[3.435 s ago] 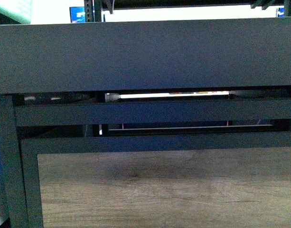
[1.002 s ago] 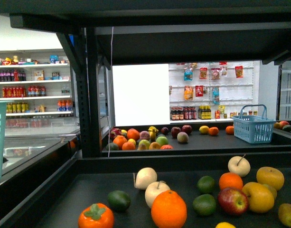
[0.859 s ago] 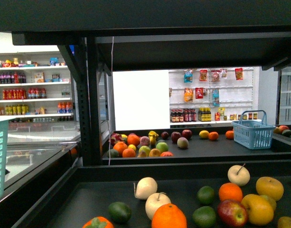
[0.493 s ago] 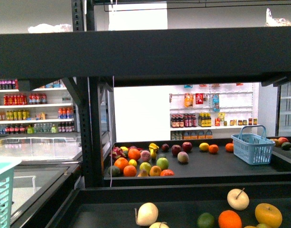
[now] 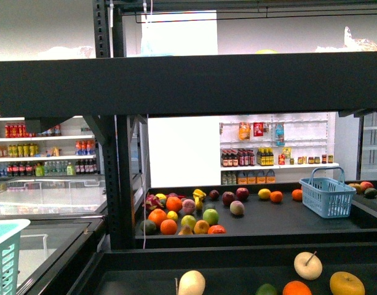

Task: Pick lemon from shelf

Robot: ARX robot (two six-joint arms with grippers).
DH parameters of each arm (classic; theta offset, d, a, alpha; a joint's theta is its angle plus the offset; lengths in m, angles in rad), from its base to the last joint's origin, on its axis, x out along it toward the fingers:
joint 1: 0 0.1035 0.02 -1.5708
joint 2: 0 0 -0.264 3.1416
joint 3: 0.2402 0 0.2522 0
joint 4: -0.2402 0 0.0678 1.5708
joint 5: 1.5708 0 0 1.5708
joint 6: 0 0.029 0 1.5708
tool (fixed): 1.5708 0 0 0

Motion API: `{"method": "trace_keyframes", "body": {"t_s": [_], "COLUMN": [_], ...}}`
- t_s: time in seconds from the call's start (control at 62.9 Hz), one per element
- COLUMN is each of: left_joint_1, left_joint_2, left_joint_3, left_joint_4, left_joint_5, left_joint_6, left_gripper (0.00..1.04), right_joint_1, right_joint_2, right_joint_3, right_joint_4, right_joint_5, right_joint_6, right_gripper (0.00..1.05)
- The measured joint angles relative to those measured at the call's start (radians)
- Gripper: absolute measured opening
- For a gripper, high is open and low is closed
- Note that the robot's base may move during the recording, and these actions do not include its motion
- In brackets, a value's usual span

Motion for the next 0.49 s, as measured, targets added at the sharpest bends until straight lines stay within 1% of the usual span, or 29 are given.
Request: {"method": "trace_keyframes", "body": {"t_s": [0.08,0.095,0.159,0.239,0.302,0.445,0.493], "left_joint_1": [0.158,0.176,0.32,0.446,0.499,0.536,0.544], "left_joint_2": [0.19,0.211,0.387,0.59,0.732,0.965,1.064], "left_joint_3": [0.144,0.157,0.26,0.363,0.425,0.546,0.616], "left_joint_4": [0.121,0.133,0.211,0.273,0.322,0.377,0.406], "left_joint_5": [0.154,0.169,0.278,0.346,0.379,0.415,0.433], "left_joint_6": [-0.154,-0.169,-0.3,-0.427,-0.525,-0.684,-0.748], "left_gripper": [0.97,0.97,0.97,0.97,0.97,0.97,0.97], "right_joint_1": [0.0,0.0,0.0,0.0,0.0,0.0,0.0], "right_joint_2": [0.0,0.0,0.0,0.0,0.0,0.0,0.0], "right_joint_3": [0.0,0.0,0.0,0.0,0.0,0.0,0.0], "right_joint_4": [0.0,0.0,0.0,0.0,0.0,0.0,0.0], "right_joint_5": [0.0,0.0,0.0,0.0,0.0,0.0,0.0], "right_joint_6": [0.0,0.0,0.0,0.0,0.0,0.0,0.0], "right_gripper": [1.02,1.02,1.02,1.02,1.02,1.02,1.02]}}
